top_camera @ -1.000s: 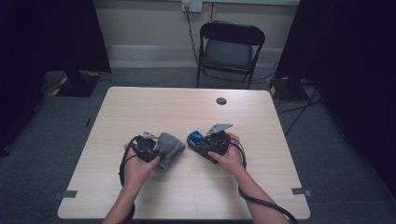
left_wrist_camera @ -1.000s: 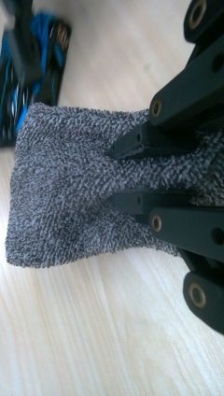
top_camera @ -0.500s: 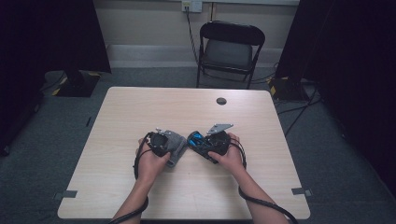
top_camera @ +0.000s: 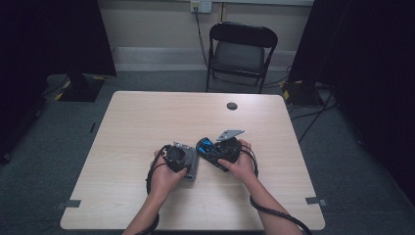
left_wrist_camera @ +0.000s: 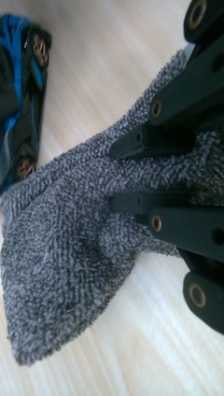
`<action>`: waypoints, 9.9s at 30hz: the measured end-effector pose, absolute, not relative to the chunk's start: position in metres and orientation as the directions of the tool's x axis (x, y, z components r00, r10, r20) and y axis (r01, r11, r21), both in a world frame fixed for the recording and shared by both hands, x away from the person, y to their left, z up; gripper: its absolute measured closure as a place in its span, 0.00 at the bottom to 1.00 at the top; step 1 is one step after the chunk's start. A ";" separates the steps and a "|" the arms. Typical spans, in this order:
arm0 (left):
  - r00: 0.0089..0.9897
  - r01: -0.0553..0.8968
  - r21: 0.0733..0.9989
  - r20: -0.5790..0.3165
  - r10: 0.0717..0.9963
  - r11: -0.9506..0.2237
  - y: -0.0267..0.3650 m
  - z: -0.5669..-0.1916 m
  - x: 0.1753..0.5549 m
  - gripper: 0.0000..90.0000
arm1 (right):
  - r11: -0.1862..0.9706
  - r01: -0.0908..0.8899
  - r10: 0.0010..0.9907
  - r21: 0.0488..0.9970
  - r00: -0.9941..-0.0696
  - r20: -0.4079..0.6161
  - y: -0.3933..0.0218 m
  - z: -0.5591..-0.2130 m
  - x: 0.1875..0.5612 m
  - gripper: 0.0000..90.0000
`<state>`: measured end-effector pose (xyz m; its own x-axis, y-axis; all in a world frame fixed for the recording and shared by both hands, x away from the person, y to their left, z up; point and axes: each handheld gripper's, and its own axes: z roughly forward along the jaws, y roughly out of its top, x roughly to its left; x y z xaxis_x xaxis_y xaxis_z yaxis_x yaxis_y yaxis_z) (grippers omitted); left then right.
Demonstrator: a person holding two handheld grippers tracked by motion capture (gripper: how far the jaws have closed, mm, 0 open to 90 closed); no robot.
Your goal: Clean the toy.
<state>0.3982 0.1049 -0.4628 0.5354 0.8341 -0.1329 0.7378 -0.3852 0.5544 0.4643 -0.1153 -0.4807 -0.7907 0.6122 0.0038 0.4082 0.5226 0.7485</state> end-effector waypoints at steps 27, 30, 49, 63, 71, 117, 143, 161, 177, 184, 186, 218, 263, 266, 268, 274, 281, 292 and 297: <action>0.633 0.689 0.583 -0.193 0.750 -0.431 0.057 -0.465 0.366 0.85 | 0.522 0.416 0.622 0.745 -0.783 0.001 -0.115 -0.480 0.462 0.47; 0.637 0.684 0.586 -0.191 0.747 -0.434 0.052 -0.466 0.363 0.85 | 0.518 0.415 0.625 0.748 -0.781 0.000 -0.116 -0.481 0.461 0.46; 0.680 0.668 0.596 -0.246 0.691 -0.445 0.032 -0.466 0.351 0.85 | 0.531 0.417 0.620 0.738 -0.784 -0.003 -0.114 -0.479 0.463 0.47; 0.726 0.639 0.610 -0.278 0.628 -0.468 0.020 -0.465 0.340 0.84 | 0.533 0.417 0.618 0.736 -0.786 -0.002 -0.115 -0.479 0.463 0.47; 0.754 0.617 0.614 -0.282 0.593 -0.493 0.018 -0.464 0.335 0.84 | 0.531 0.417 0.619 0.737 -0.785 -0.002 -0.115 -0.479 0.462 0.47; 0.484 0.710 0.667 -0.228 0.845 -0.226 0.151 -0.430 0.391 0.85 | 0.541 0.409 0.617 0.735 -0.787 -0.016 -0.116 -0.479 0.461 0.47; 0.416 0.745 0.608 -0.104 0.903 -0.273 0.138 -0.469 0.417 0.84 | 0.542 0.405 0.616 0.737 -0.788 -0.020 -0.116 -0.479 0.460 0.47; 0.488 0.735 0.588 -0.111 0.866 -0.339 0.124 -0.470 0.394 0.85 | 0.549 0.405 0.615 0.731 -0.788 -0.024 -0.115 -0.478 0.460 0.47; 0.572 0.707 0.582 -0.136 0.809 -0.402 0.098 -0.469 0.371 0.85 | 0.553 0.407 0.614 0.727 -0.789 -0.025 -0.114 -0.478 0.461 0.47; 0.602 0.697 0.583 -0.159 0.782 -0.418 0.087 -0.470 0.365 0.85 | 0.549 0.407 0.614 0.730 -0.789 -0.023 -0.115 -0.478 0.461 0.47; 0.606 0.694 0.585 -0.159 0.779 -0.420 0.083 -0.470 0.363 0.85 | 0.550 0.407 0.614 0.729 -0.789 -0.023 -0.114 -0.478 0.461 0.47; 0.700 0.640 0.590 -0.184 0.690 -0.492 0.045 -0.470 0.342 0.85 | 0.552 0.408 0.613 0.728 -0.790 -0.022 -0.114 -0.478 0.461 0.47; 0.786 0.559 0.662 -0.230 0.574 -0.500 0.033 -0.450 0.323 0.84 | 0.489 0.403 0.625 0.774 -0.781 0.011 -0.123 -0.485 0.456 0.40; 0.784 0.562 0.658 -0.232 0.575 -0.501 0.034 -0.450 0.324 0.83 | 0.504 0.379 0.609 0.776 -0.793 -0.008 -0.123 -0.485 0.455 0.35; 0.783 0.558 0.665 -0.224 0.580 -0.497 0.033 -0.451 0.325 0.82 | 0.506 0.370 0.602 0.779 -0.798 -0.012 -0.123 -0.486 0.455 0.33; 0.789 0.552 0.662 -0.220 0.573 -0.507 0.031 -0.453 0.325 0.82 | 0.496 0.354 0.586 0.793 -0.810 -0.004 -0.127 -0.479 0.452 0.29; 0.808 0.530 0.674 -0.216 0.549 -0.515 0.018 -0.449 0.327 0.82 | 0.452 0.346 0.586 0.822 -0.810 0.019 -0.152 -0.463 0.447 0.27; 0.831 0.495 0.666 -0.177 0.527 -0.558 -0.011 -0.461 0.346 0.82 | 0.429 0.374 0.620 0.822 -0.784 0.033 -0.204 -0.462 0.431 0.29; 0.845 0.473 0.670 -0.160 0.511 -0.572 -0.017 -0.465 0.353 0.79 | 0.425 0.389 0.636 0.817 -0.771 0.036 -0.223 -0.469 0.417 0.29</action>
